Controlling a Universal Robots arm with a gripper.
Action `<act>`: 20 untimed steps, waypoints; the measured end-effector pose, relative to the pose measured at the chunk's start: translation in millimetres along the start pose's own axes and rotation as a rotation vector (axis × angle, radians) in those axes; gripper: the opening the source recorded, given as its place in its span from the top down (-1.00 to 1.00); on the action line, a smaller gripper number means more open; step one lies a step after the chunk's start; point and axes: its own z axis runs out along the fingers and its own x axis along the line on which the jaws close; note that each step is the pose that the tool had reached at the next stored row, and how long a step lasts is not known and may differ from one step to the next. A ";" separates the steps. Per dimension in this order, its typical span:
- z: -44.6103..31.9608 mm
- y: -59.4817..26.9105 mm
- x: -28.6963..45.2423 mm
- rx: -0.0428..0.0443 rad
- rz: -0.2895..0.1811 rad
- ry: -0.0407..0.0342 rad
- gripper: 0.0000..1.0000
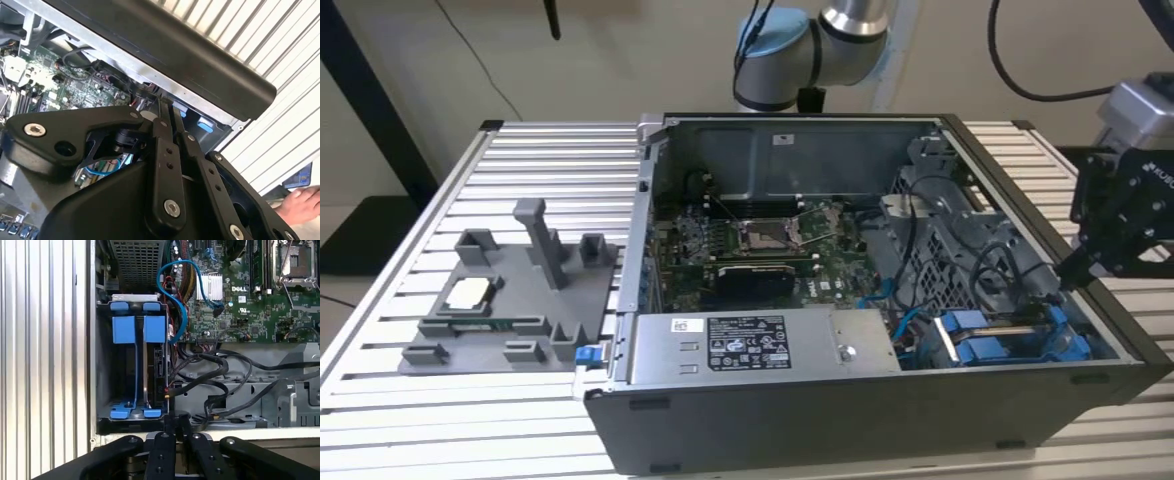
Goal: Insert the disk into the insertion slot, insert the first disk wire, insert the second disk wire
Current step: 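Insert the second disk wire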
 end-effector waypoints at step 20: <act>2.6 -7.3 10.5 -0.0083 0.004 -0.0021 0.69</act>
